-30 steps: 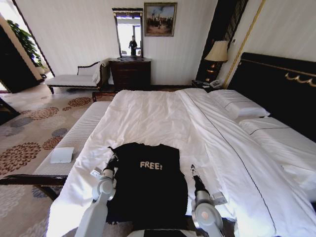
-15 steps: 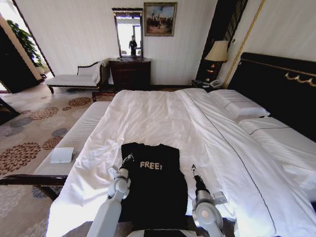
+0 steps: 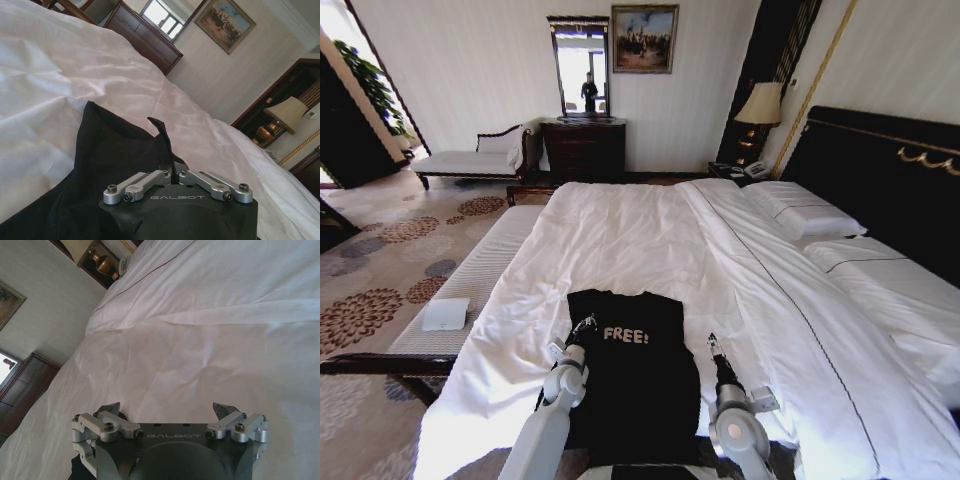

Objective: Fold the clothes on the bed.

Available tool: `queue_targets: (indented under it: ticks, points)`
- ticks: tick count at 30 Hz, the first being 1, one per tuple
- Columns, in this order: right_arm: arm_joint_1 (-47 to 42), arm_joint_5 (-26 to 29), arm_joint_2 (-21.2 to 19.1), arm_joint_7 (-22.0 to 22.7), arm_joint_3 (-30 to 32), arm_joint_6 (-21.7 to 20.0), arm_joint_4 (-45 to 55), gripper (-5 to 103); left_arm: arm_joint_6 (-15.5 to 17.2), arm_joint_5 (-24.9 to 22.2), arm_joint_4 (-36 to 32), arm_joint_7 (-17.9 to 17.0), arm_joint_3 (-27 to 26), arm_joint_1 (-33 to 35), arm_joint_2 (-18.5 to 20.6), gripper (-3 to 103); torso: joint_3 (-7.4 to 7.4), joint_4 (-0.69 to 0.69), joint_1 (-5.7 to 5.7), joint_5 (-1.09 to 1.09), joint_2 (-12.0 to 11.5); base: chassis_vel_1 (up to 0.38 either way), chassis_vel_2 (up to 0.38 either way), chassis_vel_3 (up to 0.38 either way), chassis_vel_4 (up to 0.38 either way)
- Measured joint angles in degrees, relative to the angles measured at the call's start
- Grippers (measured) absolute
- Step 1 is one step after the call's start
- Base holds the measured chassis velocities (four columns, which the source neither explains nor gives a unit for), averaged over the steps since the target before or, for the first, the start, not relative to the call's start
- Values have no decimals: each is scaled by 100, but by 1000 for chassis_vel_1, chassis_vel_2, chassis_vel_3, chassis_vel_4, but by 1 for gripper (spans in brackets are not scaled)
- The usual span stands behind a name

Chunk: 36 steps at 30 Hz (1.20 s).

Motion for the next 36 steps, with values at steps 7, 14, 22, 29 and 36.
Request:
queue_targets:
  ticks: [7,14,22,29,36]
  points:
    - [-20,-3,2,-7,-5,3,3,100,14,193,-256,39,-119,299,120,26,0,0,0,0,0,0,0,0,0]
    - [-28,4,2,-16,-19,11,-18,100,114,238,-476,-22,-340,553,216,54,0,0,0,0,0,0,0,0,0]
    - [-57,39,-23,-18,-21,17,82,100,385,805,-529,-219,-380,955,337,81,0,0,0,0,1,0,0,0,0]
    - [-129,36,-11,-21,-30,34,120,100,333,742,-1093,-130,-457,1430,408,99,0,0,0,0,1,0,0,0,0]
    - [-182,3,31,-22,-56,42,178,100,152,938,-1681,5,-440,1921,462,100,-1,0,-1,1,1,0,0,0,0]
